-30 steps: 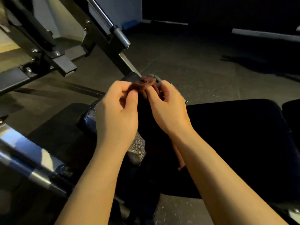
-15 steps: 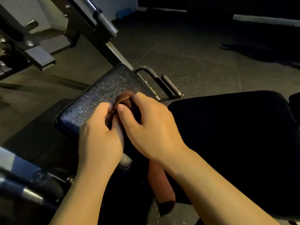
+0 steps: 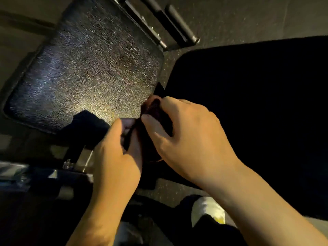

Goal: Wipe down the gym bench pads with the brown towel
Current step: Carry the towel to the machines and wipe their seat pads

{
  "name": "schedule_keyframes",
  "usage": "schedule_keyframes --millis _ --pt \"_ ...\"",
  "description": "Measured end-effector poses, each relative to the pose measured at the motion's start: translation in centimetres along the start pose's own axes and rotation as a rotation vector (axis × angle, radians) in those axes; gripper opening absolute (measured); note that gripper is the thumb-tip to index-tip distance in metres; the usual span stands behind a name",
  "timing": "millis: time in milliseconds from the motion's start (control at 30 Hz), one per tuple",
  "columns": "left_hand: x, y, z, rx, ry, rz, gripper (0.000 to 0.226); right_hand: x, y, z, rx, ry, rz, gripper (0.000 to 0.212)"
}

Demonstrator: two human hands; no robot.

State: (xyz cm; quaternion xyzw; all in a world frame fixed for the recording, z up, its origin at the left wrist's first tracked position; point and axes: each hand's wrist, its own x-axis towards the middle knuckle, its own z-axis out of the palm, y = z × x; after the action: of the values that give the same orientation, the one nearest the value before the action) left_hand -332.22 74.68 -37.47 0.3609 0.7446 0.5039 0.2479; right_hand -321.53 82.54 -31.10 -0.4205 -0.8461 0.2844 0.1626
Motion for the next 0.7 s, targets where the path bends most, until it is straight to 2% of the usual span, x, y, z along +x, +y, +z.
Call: schedule_keyframes --millis 100,167,233,333,400,467,533,600,667,700 --pt "-2.0 0.4 2.0 0.004 -0.099 -0.114 0.016 -1.5 1.8 -0.2 -0.052 -0.026 0.09 0.025" --pt "-2.9 0.5 2.7 0.14 -0.187 -0.117 0.009 -3.1 3.2 0.0 -0.03 -0.097 0.185 0.023" --pt "-3.8 0.5 2.6 0.28 -0.244 -0.09 0.012 -5.0 4.8 0.1 0.055 -0.139 0.308 0.025" --pt "-6.6 2.4 1.2 0.38 -0.302 -0.183 0.008 -8.4 5.8 0.1 0.188 -0.179 0.528 0.031" --pt "-8.6 4.5 -0.1 0.442 -0.428 -0.229 0.021 -11.2 4.8 -0.1 0.311 -0.136 0.691 0.034" --pt "-9.8 7.2 -1.7 0.556 -0.594 -0.128 0.029 -13.7 2.8 -1.2 0.444 -0.065 0.863 0.035" --pt "-10.1 10.7 -2.8 0.661 -0.699 -0.047 0.02 -15.3 0.8 -3.8 0.529 -0.042 0.977 0.034" --pt "-9.7 15.3 -3.9 0.702 -0.76 -0.154 0.016 -16.2 -1.3 -7.7 0.566 -0.062 0.993 0.032" --pt "-9.7 19.9 -5.0 0.719 -0.797 -0.282 0.021 -17.4 -3.5 -12.2 0.569 -0.099 0.936 0.026" --pt "-9.9 22.0 -5.5 0.722 -0.808 -0.283 0.021 -18.2 -4.8 -14.4 0.579 -0.117 0.913 0.024"
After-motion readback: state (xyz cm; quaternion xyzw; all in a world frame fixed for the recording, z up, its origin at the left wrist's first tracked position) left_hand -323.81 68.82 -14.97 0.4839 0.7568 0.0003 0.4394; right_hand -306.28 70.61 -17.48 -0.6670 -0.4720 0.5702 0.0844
